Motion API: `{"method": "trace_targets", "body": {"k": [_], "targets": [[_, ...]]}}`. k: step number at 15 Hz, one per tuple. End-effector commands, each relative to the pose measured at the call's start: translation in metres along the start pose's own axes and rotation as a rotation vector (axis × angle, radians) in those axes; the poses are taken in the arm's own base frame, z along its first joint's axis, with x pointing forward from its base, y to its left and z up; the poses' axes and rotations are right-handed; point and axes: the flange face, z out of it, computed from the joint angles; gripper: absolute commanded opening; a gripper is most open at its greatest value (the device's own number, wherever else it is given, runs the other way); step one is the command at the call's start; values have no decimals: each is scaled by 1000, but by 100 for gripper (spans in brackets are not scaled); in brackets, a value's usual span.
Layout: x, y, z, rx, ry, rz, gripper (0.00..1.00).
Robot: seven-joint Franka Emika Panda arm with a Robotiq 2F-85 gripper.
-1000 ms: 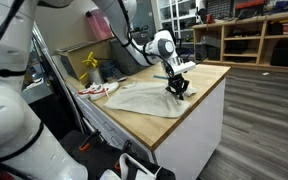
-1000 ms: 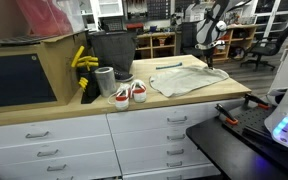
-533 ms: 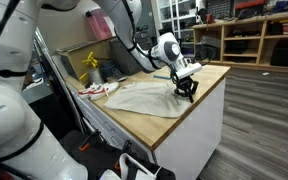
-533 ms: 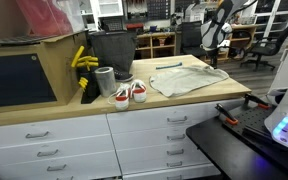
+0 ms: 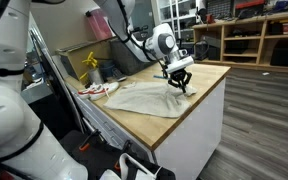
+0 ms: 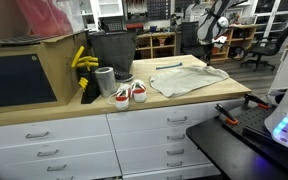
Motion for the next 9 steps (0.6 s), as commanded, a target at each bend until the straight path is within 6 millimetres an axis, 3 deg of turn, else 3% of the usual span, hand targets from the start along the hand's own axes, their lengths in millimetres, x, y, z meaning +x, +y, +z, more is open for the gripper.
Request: {"method": "trace_targets", "body": {"k": [1, 4, 9], "targets": [[-3, -19, -6, 67, -61, -14, 0], [-6, -22, 10, 75, -136, 5, 0], [-3, -24, 27, 95, -75, 54, 0]]}}
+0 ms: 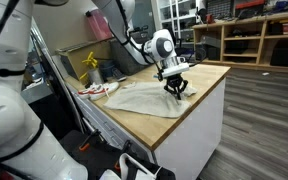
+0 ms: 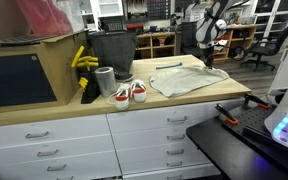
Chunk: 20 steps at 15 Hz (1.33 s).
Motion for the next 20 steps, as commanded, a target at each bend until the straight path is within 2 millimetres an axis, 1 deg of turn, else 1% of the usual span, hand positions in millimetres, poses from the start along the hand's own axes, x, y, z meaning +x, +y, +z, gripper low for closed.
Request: {"method": "trace_targets", "body": {"k": [1, 3, 4, 5, 6, 8, 10, 11, 13, 14, 15, 16, 17, 20], "targets": [[6, -5, 9, 18, 61, 36, 0], [10, -7, 16, -7, 87, 41, 0], [11, -4, 20, -36, 97, 43, 0], [10, 1, 30, -60, 91, 56, 0], [8, 8, 34, -86, 86, 76, 0], [-4, 27, 51, -146, 59, 127, 0], [-21, 50, 63, -205, 32, 190, 0], [-31, 61, 65, -229, 17, 226, 0], [-44, 74, 72, -240, -7, 285, 0], [-49, 75, 77, -224, -13, 306, 0], [-49, 72, 72, -193, -9, 316, 26], [-48, 68, 70, -184, 6, 317, 27], [-42, 62, 61, -172, 29, 309, 34], [-23, 50, 21, -192, 99, 293, 55]]}}
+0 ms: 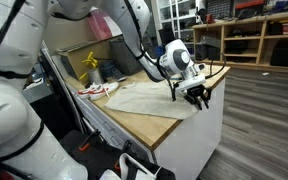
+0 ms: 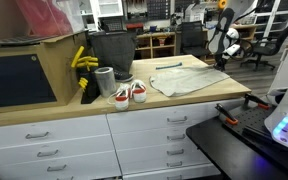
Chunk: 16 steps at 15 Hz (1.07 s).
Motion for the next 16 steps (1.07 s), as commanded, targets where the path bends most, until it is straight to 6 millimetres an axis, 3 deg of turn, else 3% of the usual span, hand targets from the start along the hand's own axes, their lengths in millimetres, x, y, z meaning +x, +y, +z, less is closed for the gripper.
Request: {"method": "trace_targets", "body": {"k": [1, 3, 6, 8, 10, 13, 16], "targets": [[24, -22, -62, 0, 107, -18, 62], [32, -26, -88, -34, 145, -48, 75], [52, -64, -139, -24, 245, -111, 99], [63, -98, -170, -8, 289, -164, 100], [71, -137, -187, 31, 303, -206, 100], [78, -204, -192, 151, 284, -201, 100], [82, -258, -193, 274, 237, -145, 100]]}}
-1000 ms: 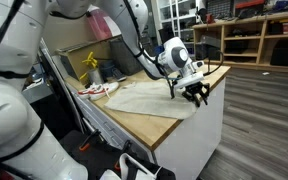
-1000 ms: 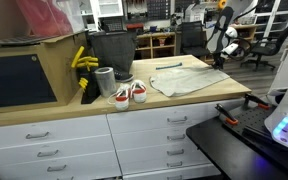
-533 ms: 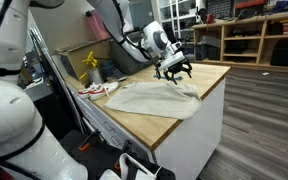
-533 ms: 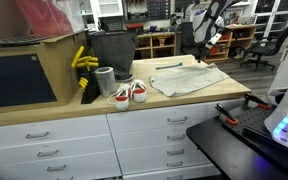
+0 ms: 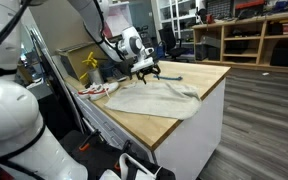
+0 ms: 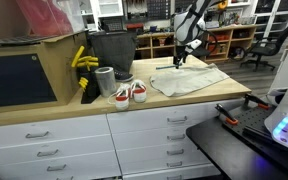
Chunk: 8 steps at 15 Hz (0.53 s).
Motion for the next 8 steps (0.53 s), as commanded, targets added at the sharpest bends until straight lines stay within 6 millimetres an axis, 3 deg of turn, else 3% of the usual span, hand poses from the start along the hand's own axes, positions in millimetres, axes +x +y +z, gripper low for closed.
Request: {"method": "trace_targets", "body": {"k": [1, 5, 8], "targets": [[11, -50, 10, 100, -54, 132, 100], [23, -89, 27, 157, -98, 332, 100], [34, -101, 31, 173, -88, 441, 100]]}}
